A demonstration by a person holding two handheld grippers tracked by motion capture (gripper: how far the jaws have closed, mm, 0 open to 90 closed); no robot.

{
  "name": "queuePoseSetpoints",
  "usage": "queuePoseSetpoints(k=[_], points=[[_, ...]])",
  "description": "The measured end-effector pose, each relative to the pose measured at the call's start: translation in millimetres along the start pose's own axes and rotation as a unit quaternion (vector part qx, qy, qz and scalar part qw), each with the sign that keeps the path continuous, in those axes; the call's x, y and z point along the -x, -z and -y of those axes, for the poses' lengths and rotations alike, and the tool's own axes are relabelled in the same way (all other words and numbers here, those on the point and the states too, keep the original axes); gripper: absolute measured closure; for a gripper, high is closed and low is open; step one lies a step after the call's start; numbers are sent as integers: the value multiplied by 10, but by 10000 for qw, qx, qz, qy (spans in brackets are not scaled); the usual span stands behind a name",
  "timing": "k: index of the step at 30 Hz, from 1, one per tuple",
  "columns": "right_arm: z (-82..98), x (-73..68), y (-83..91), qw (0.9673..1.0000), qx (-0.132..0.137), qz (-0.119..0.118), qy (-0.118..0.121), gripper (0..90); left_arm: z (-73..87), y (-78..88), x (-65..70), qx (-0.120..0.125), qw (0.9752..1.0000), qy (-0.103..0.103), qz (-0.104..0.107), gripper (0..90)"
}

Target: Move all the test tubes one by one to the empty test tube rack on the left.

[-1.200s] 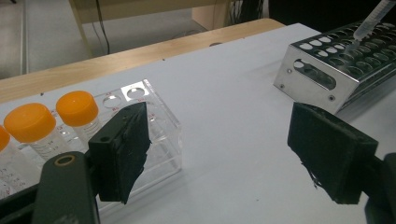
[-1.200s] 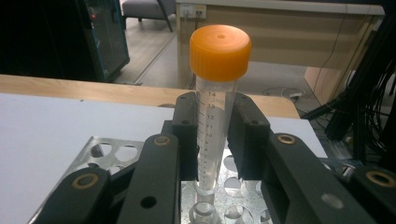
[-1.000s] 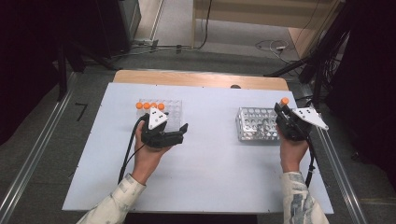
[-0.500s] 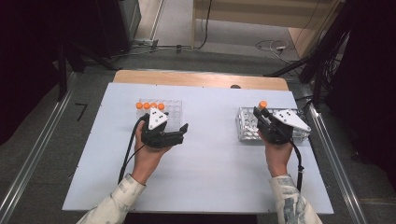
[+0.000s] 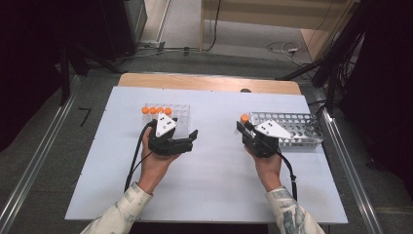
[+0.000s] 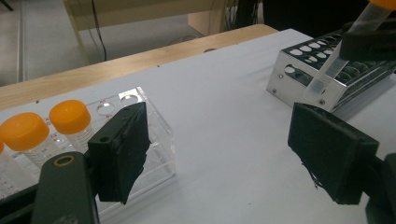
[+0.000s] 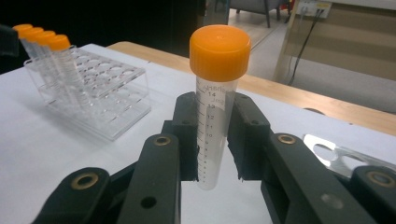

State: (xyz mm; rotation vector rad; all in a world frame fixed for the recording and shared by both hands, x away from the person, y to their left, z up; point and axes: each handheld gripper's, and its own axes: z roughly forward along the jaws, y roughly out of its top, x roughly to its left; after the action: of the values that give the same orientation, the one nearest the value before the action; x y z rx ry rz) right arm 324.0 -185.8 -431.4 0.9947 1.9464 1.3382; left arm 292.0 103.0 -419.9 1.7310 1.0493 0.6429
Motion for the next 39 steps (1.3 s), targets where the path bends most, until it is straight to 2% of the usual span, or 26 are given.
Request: queuePoseSetpoints(k=[6,10,17,22,26,30,34,39], points=[[59,-141,-91,9997,-154,-150,133,715,-13,16,39,39,10000,-11,89,212],[84,-237,-141,9991,-243,-278,210,714,-13,12,59,32,9997,30,225,213],[111,-461,-226,9972,-310,-574,365,714,-11,19,148,98,9986,-106,508,236],[137,-629,-294,9951,-390,-778,464,714,12,-8,212,47,9978,-240,618,254],[153,-727,-325,9932,-412,-963,505,714,24,-17,242,24,9969,-330,710,291],[159,-780,-345,9910,-470,-1193,392,714,34,-19,280,35,9961,-477,740,330],[142,-810,-336,9892,-453,-1367,266,714,47,-22,300,17,9953,-593,770,421],[134,-857,-320,9876,-456,-1475,293,714,63,-26,317,40,9950,-616,786,526]])
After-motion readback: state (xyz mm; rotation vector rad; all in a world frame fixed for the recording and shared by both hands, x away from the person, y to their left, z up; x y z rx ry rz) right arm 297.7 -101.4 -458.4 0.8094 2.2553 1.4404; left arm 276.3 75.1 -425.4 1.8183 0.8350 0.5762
